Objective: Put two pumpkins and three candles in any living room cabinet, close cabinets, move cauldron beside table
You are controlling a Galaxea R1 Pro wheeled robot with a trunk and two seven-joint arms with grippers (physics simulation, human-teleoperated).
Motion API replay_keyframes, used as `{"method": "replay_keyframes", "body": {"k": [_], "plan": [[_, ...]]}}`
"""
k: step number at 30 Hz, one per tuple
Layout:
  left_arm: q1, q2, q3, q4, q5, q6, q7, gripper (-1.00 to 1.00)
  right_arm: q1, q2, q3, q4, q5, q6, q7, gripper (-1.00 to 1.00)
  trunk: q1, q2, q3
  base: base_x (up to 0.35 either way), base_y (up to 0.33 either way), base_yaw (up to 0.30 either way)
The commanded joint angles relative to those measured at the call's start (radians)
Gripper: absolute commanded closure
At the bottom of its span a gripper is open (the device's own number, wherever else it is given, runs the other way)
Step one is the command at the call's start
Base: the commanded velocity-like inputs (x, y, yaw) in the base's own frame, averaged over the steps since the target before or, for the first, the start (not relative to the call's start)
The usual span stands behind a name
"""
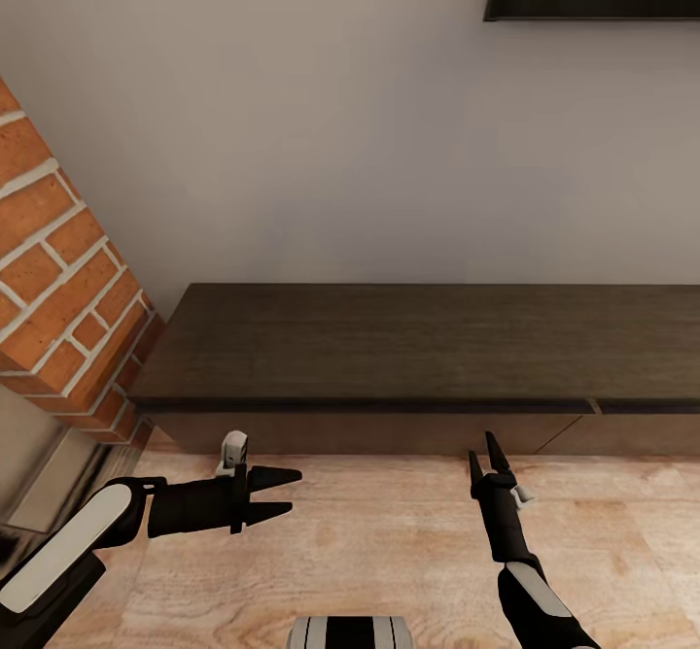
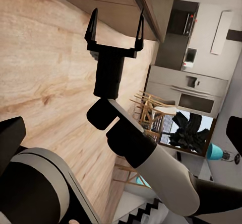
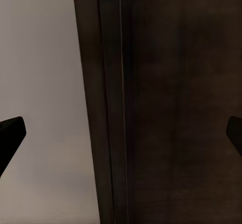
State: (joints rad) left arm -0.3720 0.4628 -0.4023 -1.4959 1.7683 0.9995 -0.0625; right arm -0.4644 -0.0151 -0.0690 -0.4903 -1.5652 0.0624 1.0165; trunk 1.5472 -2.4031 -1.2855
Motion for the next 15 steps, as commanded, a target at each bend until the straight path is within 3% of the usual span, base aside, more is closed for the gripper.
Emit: {"method": "replay_keyframes", "body": {"k": [1,15], "plan": [[-0.001,0.001,-0.001,0.0,-0.005,0.001,-0.007,-1.0,0.0,0.0,0.002,0.001,-0.009,0.007,0.004,-1.0,0.0,0.0,-0.001,0.0,0.0,0.0],[-0.001,0.002,0.0,0.001,-0.005,0.001,-0.007,-1.0,0.0,0.0,0.002,-0.001,-0.007,0.007,0.004,-1.0,0.0,0.0,-0.001,0.039,0.006,0.0]]}}
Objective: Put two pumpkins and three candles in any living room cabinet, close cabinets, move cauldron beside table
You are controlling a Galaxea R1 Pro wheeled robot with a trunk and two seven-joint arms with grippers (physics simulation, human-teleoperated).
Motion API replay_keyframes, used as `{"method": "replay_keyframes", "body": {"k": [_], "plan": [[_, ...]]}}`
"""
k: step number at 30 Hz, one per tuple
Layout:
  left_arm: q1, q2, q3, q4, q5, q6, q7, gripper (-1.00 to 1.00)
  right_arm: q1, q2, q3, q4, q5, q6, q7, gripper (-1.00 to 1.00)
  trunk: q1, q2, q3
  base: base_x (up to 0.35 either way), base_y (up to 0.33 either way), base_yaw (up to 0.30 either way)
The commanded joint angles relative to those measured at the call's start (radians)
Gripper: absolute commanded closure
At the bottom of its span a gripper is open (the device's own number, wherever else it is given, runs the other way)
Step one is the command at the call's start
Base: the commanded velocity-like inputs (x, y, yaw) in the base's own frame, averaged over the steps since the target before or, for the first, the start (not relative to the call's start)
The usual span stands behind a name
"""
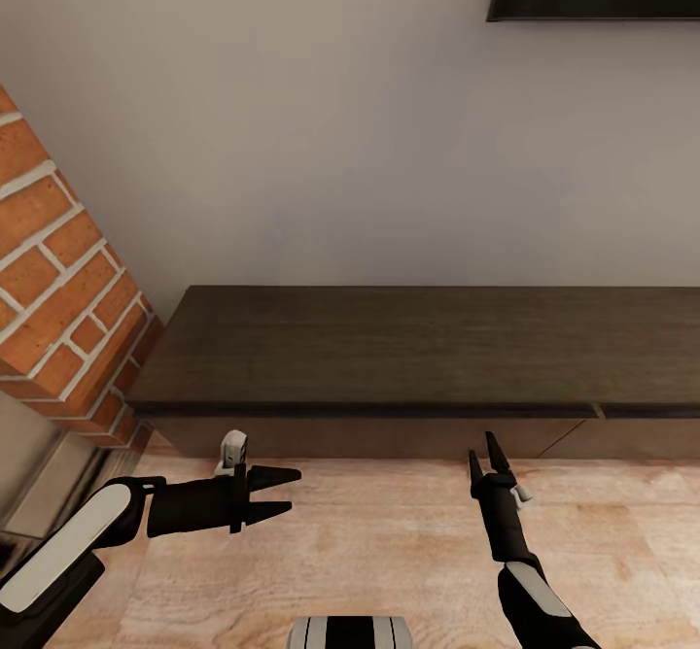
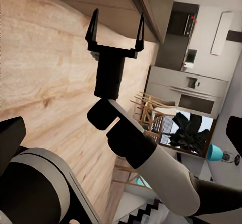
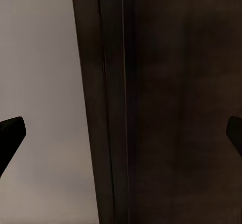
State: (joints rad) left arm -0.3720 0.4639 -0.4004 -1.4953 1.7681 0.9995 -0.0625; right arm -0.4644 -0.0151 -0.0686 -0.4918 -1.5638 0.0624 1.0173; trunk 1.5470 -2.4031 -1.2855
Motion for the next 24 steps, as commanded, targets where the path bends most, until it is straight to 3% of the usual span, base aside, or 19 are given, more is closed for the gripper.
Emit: {"method": "replay_keyframes", "body": {"k": [1,24], "plan": [[-0.001,0.001,-0.001,0.0,-0.004,0.001,-0.007,-1.0,0.0,0.0,0.001,0.0,-0.009,0.007,0.003,-1.0,0.0,0.0,-0.001,0.073,0.024,0.0],[-0.001,-0.001,-0.002,0.002,-0.005,0.001,-0.005,-1.0,0.0,0.0,0.001,0.001,-0.01,0.007,0.003,-1.0,0.0,0.0,-0.001,0.056,0.002,0.0]]}}
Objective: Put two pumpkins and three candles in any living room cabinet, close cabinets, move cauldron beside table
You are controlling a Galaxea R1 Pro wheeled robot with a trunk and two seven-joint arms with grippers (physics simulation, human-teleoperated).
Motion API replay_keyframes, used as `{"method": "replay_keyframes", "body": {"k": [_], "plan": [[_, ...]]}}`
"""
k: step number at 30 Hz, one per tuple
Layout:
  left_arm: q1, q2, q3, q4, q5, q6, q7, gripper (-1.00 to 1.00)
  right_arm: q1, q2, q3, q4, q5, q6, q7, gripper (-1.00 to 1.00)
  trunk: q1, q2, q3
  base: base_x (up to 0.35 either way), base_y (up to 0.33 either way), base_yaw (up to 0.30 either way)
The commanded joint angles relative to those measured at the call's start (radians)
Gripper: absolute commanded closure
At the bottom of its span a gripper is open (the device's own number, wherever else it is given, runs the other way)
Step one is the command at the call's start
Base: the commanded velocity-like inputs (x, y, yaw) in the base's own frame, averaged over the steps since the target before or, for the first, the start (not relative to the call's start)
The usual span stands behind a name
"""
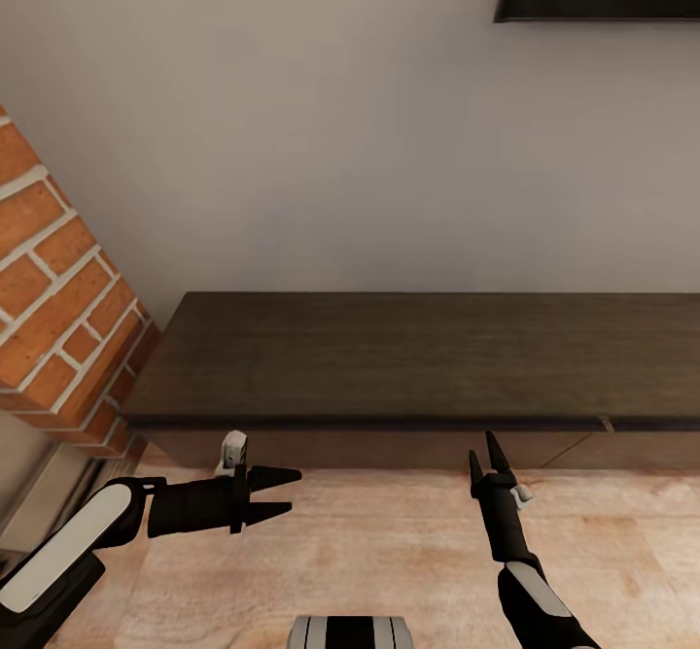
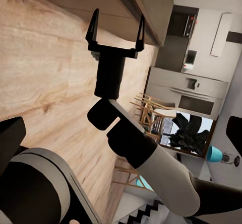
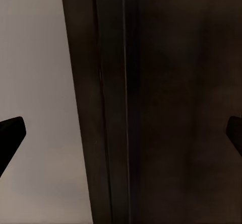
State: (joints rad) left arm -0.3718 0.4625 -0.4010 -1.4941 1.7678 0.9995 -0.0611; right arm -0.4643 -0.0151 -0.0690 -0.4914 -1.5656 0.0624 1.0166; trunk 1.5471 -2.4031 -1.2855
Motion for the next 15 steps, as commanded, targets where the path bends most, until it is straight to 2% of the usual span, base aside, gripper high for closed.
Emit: {"method": "replay_keyframes", "body": {"k": [1,15], "plan": [[-0.001,0.001,-0.002,0.001,-0.005,0.001,-0.006,-1.0,0.0,0.0,0.001,0.001,-0.009,0.007,0.004,-1.0,0.0,0.0,-0.001,0.096,0.0,0.0],[-0.001,0.001,-0.001,0.002,-0.004,0.001,-0.006,-1.0,0.0,0.0,0.001,0.0,-0.01,0.007,0.004,-1.0,0.0,0.0,-0.001,0.068,0.0,0.0]]}}
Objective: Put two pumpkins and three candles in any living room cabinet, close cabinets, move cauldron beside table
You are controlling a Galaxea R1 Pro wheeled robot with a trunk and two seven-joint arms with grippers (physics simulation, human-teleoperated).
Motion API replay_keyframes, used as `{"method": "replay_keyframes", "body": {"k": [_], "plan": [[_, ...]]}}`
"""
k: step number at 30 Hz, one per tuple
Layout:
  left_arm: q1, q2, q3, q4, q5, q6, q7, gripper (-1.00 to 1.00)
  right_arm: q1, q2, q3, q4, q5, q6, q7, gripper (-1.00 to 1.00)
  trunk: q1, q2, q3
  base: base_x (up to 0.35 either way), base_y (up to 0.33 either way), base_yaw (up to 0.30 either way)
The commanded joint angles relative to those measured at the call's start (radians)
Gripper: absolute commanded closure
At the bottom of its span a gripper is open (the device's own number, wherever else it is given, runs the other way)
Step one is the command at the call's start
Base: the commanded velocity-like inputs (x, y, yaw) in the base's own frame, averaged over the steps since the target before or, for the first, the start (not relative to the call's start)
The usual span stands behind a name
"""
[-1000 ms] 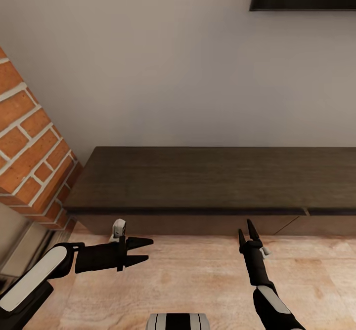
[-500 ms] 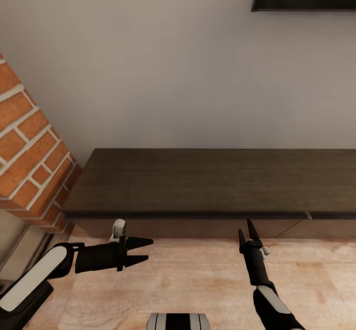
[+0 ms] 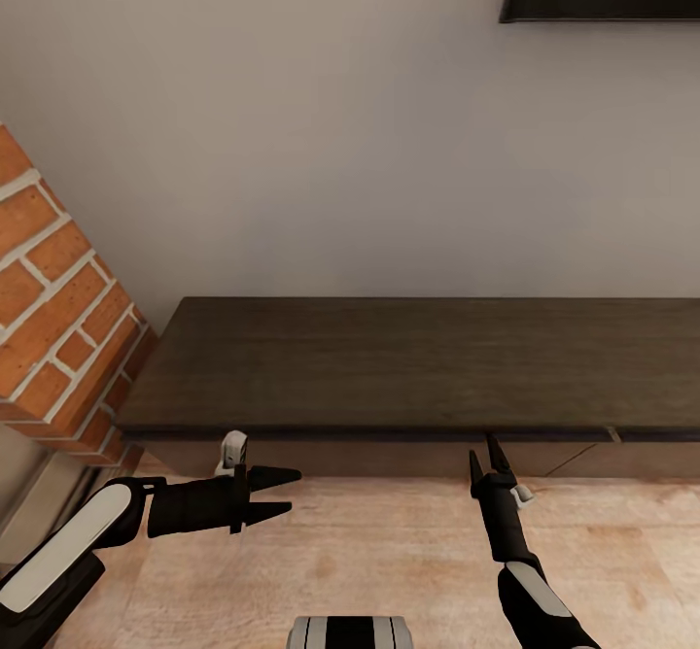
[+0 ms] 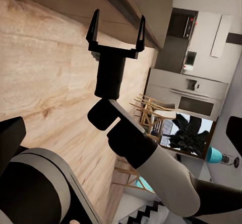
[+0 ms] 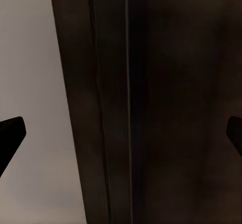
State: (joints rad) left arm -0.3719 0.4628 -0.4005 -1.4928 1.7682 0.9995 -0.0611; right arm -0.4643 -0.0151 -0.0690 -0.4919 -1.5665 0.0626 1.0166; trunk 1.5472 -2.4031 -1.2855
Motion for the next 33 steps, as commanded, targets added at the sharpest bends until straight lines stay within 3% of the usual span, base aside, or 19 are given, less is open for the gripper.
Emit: {"method": "replay_keyframes", "body": {"k": [1,33], "plan": [[-0.001,0.001,-0.002,0.0,-0.004,0.001,-0.006,-1.0,0.0,0.0,0.002,0.0,-0.009,0.007,0.004,-1.0,0.0,0.0,-0.001,0.021,0.0,0.0],[0.0,0.0,-0.003,0.0,-0.005,0.0,-0.006,-1.0,0.0,0.0,0.002,0.002,-0.008,0.008,0.002,-1.0,0.0,0.0,-0.001,0.02,0.0,0.0]]}}
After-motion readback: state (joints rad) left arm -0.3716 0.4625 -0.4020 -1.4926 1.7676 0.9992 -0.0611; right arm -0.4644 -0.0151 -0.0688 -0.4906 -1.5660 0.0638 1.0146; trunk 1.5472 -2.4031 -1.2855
